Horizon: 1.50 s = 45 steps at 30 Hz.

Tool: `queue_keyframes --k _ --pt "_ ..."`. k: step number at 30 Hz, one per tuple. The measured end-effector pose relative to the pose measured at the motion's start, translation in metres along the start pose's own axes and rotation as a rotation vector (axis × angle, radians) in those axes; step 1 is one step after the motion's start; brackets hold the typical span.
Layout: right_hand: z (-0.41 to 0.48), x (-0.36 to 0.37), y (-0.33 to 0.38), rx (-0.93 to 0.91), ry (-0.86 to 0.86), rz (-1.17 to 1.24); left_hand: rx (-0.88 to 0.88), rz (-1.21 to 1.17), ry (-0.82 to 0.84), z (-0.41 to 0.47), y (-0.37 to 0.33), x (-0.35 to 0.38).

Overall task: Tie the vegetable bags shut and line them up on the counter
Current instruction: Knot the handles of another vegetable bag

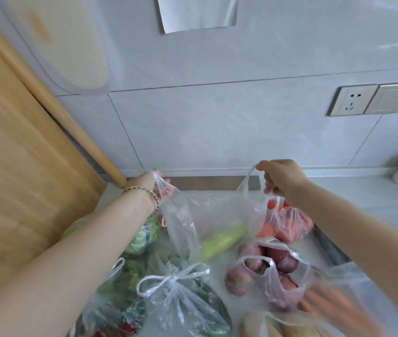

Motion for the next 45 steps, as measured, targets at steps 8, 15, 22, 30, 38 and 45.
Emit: queue_keyframes --k 8,15,22,30,38,45 --pt "0.009 0.01 0.0 0.176 0.083 0.216 -0.08 -0.003 0.133 0.005 -0.011 0.002" --pt "0.01 0.022 0.002 0.256 0.352 0.38 0.133 0.575 0.322 0.007 -0.017 0.012" --pt "0.003 0.043 -0.009 0.369 0.584 0.367 0.425 0.694 0.445 0.005 0.008 0.028" --pt "0.001 0.051 -0.014 0.363 0.709 0.131 0.686 0.785 0.611 0.013 0.057 0.051" --pt "0.012 0.048 -0.024 0.117 0.466 -0.454 0.842 0.995 0.488 0.039 0.067 0.049" --pt "0.053 0.018 -0.087 0.479 0.11 0.135 0.298 0.187 0.411 0.073 0.078 0.003"
Point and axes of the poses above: each hand's wrist, its own z-axis towards the middle knuckle, its own x-axis out of the palm, y = z × x, the point moved 1 cm from there along z, towards the middle knuckle, and after that the axes turned 12 degrees about z, right-handed, at the moved point
